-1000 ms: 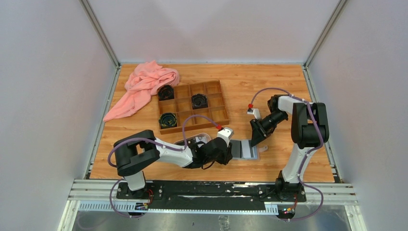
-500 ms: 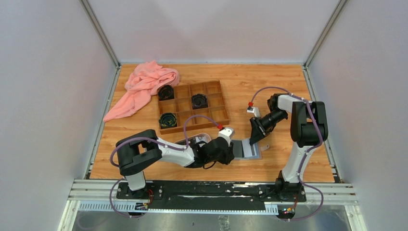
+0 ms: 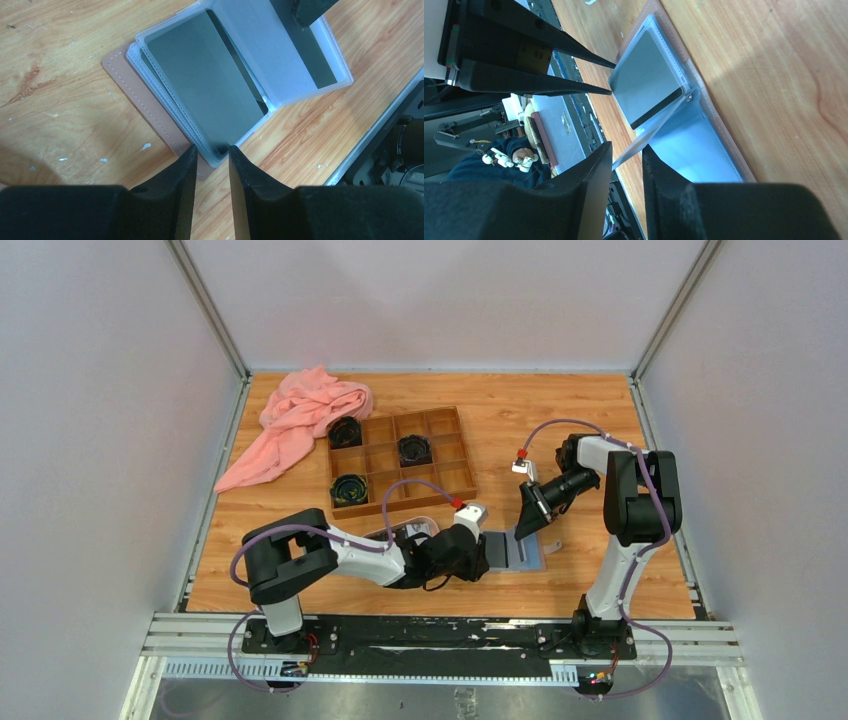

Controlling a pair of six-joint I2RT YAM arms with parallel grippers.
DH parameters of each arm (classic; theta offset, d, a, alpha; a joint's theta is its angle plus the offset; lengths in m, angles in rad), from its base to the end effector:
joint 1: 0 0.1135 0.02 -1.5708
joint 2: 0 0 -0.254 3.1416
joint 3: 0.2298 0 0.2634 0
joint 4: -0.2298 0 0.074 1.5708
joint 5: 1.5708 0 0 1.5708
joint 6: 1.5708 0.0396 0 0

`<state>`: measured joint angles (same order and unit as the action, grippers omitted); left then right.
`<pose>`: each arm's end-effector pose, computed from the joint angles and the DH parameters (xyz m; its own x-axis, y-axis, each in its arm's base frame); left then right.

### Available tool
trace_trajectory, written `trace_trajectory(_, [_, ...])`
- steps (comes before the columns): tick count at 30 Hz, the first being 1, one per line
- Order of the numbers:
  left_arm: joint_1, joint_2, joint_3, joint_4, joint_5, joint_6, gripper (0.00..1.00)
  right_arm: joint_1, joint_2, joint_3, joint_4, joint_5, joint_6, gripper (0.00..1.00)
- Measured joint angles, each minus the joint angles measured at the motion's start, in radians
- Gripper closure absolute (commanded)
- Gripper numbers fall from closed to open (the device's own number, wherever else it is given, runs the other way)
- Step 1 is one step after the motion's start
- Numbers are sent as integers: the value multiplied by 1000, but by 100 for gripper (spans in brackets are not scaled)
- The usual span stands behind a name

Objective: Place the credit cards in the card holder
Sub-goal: Turn over the card slot in the card holder.

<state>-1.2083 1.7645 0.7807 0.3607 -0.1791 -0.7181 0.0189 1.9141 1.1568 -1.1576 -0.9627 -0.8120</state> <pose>0.1316 -0.3272 0.1165 -0.7274 0.0923 -0.6799 0.5181 0.7236 -0.4560 0.2998 0.0382 0.1291 -0.8407 -0.4305 -0.3285 -0.5000 0.3837 0.7764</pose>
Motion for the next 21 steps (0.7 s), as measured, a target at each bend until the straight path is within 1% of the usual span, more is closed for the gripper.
trace_trajectory(4, [0, -25, -6, -10, 0, -2, 63, 0, 0, 0, -16, -11, -15, 71])
trace_trajectory(6, [0, -53, -16, -12, -2, -4, 60, 0, 0, 0, -14, -10, -14, 72])
trace_trajectory(11, [0, -154, -40, -12, -7, -10, 45, 0, 0, 0, -8, -6, -3, 72])
trace_trajectory(14, [0, -185, -41, -6, 2, -11, 35, 0, 0, 0, -6, -8, -2, 71])
trace_trajectory(18, [0, -174, -40, 21, 42, -20, 25, 0, 0, 0, -6, -17, -2, 69])
trace_trajectory(21, [0, -122, -22, 66, 83, -40, 22, 0, 0, 0, -5, -21, -2, 69])
